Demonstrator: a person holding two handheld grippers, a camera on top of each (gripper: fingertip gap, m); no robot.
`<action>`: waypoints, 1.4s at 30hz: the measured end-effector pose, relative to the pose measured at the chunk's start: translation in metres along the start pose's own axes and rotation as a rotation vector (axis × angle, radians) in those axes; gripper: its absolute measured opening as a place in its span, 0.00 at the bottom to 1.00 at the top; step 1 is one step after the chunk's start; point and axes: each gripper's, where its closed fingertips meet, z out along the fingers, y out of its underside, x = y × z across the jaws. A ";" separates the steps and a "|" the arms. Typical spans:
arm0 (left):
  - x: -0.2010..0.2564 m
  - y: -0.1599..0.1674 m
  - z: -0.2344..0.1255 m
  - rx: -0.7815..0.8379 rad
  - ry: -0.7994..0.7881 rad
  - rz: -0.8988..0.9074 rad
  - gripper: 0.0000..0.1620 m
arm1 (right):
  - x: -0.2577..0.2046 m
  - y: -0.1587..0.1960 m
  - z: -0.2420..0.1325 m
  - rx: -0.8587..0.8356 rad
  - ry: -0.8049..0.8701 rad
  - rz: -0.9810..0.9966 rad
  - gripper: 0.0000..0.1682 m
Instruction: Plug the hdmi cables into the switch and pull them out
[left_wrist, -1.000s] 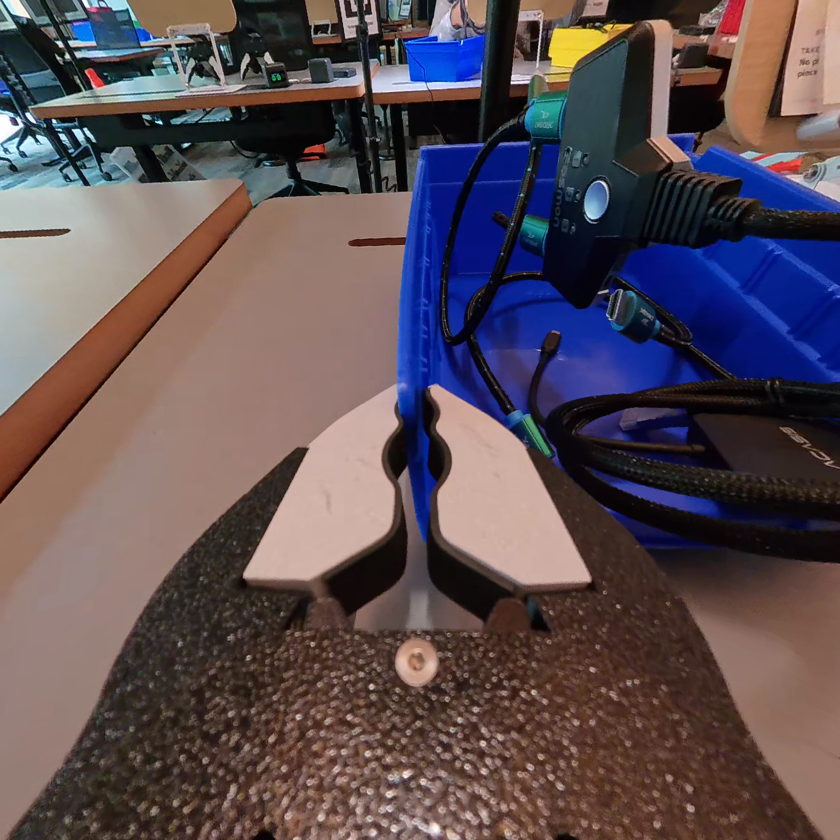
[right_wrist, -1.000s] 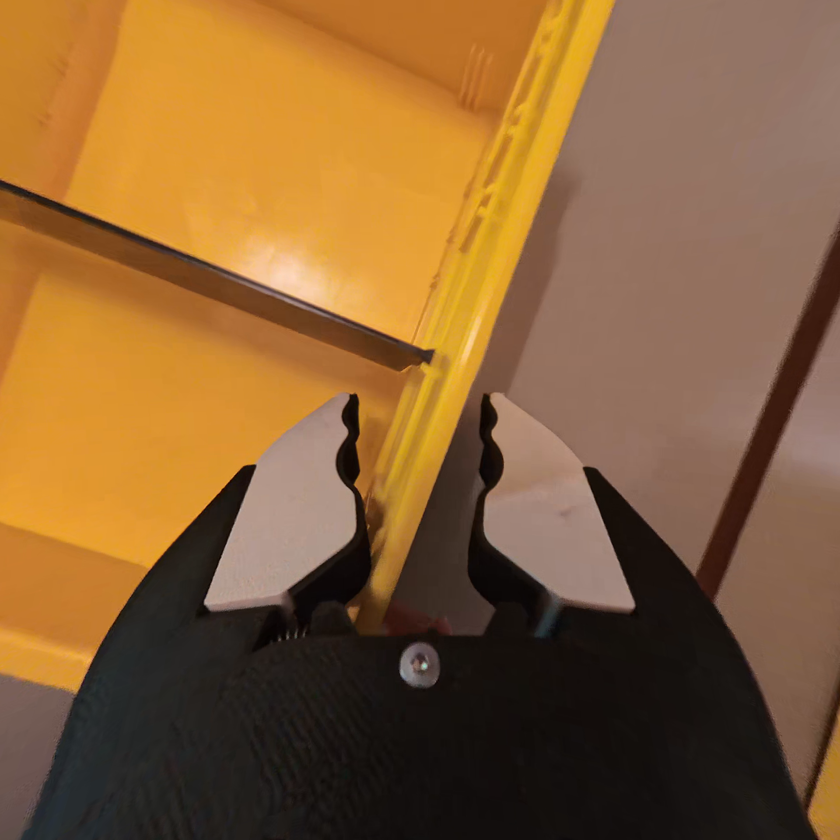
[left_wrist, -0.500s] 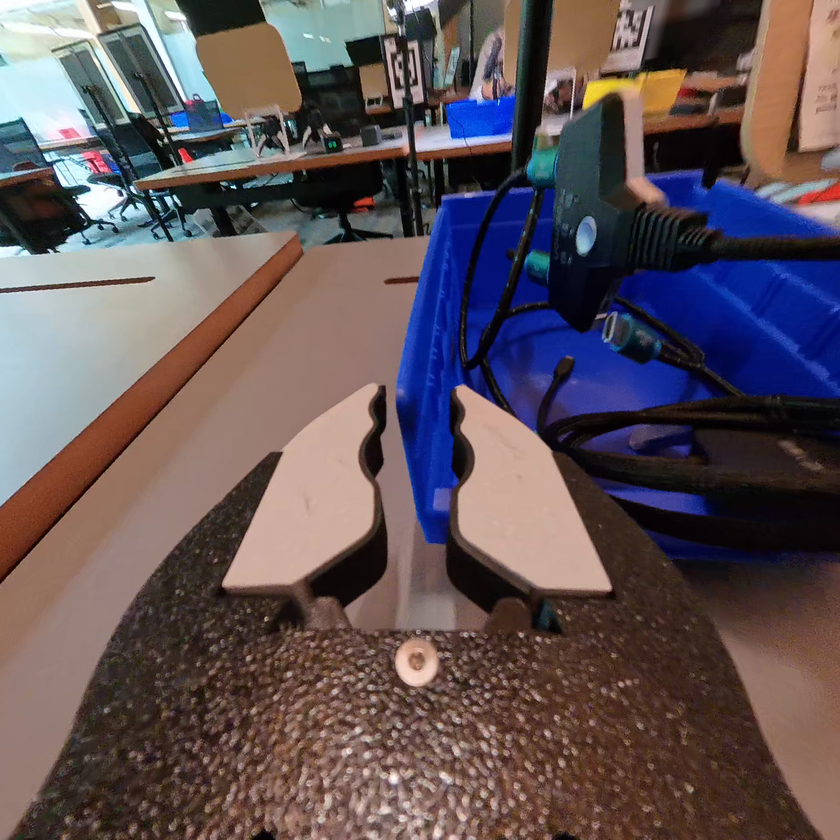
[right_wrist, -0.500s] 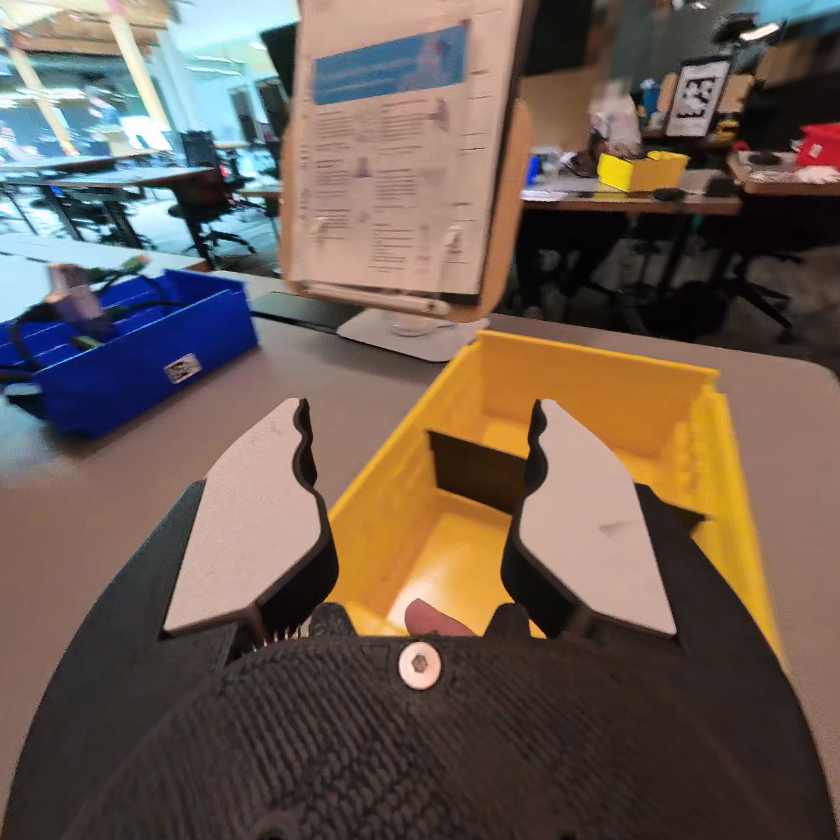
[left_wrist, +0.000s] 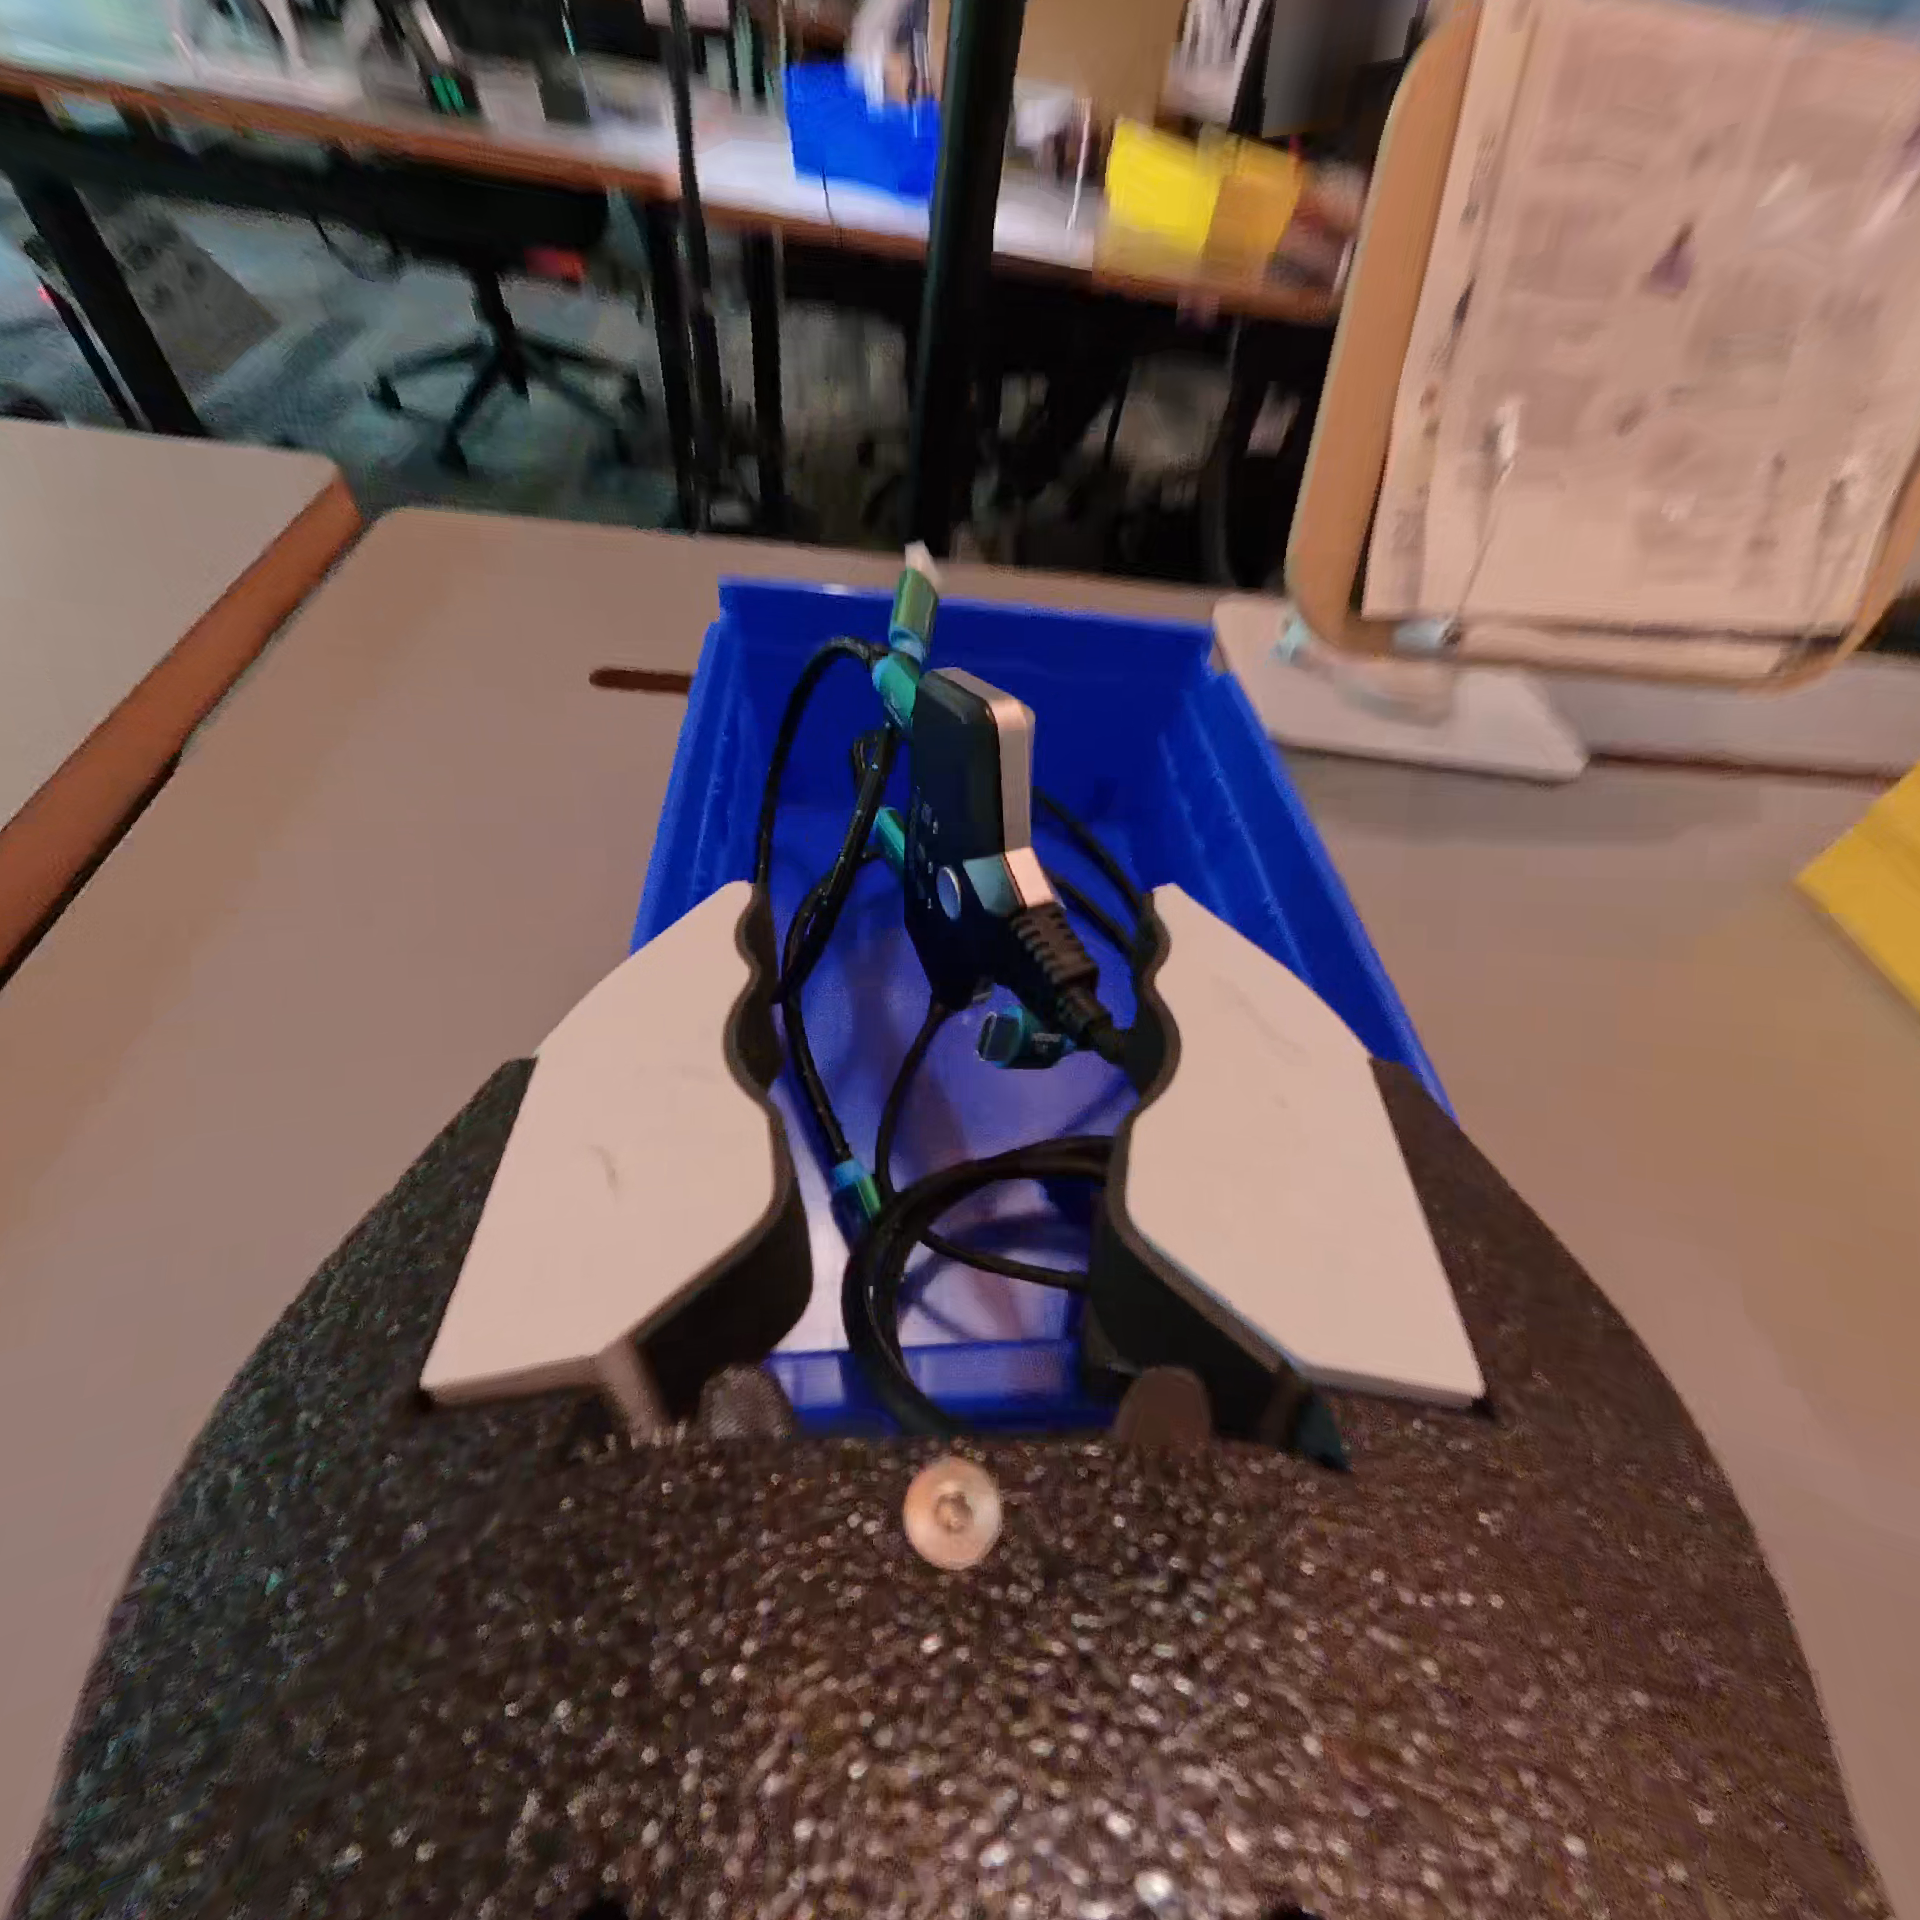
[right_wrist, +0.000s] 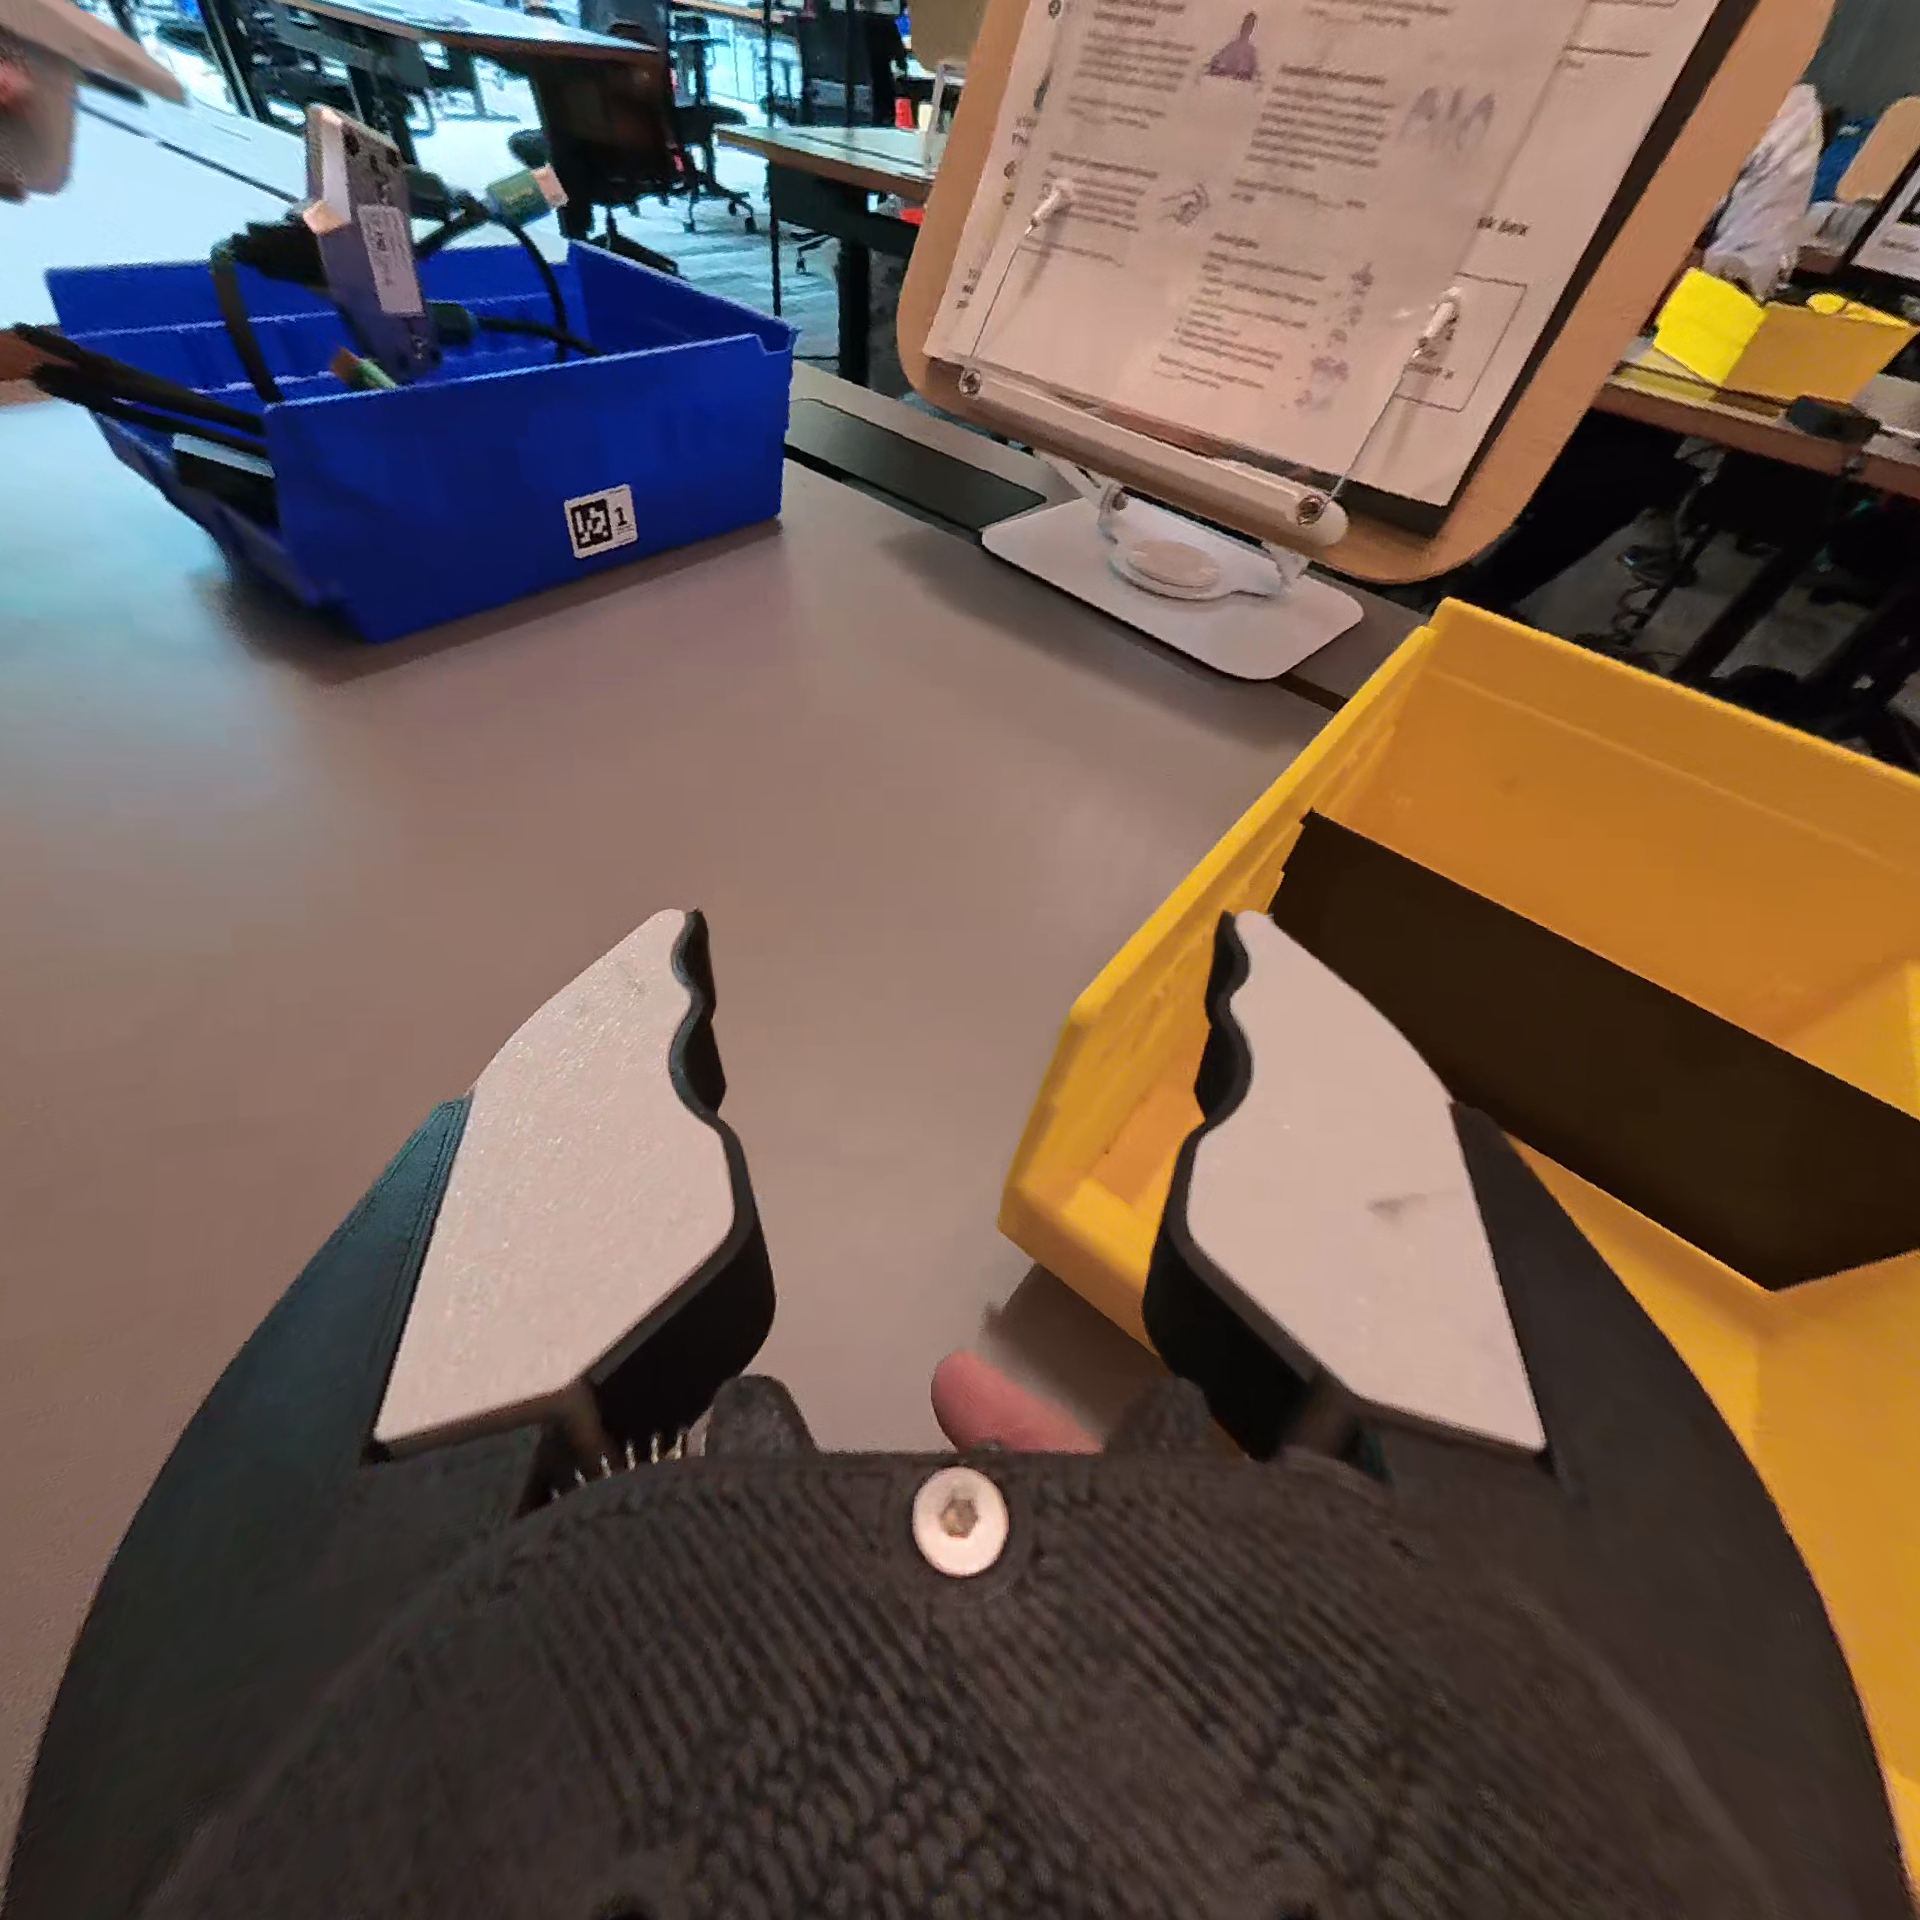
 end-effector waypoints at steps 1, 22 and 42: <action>0.002 0.002 0.014 -0.092 0.002 0.024 0.43 | 0.001 -0.002 -0.002 0.008 0.001 0.002 0.54; 0.091 -0.134 -0.008 0.111 -0.267 0.690 0.14 | -0.004 -0.026 -0.021 0.167 -0.109 0.137 0.48; 0.379 -0.039 -0.146 0.858 -0.184 1.822 0.14 | -0.115 -0.135 -0.051 0.576 -0.803 0.869 0.47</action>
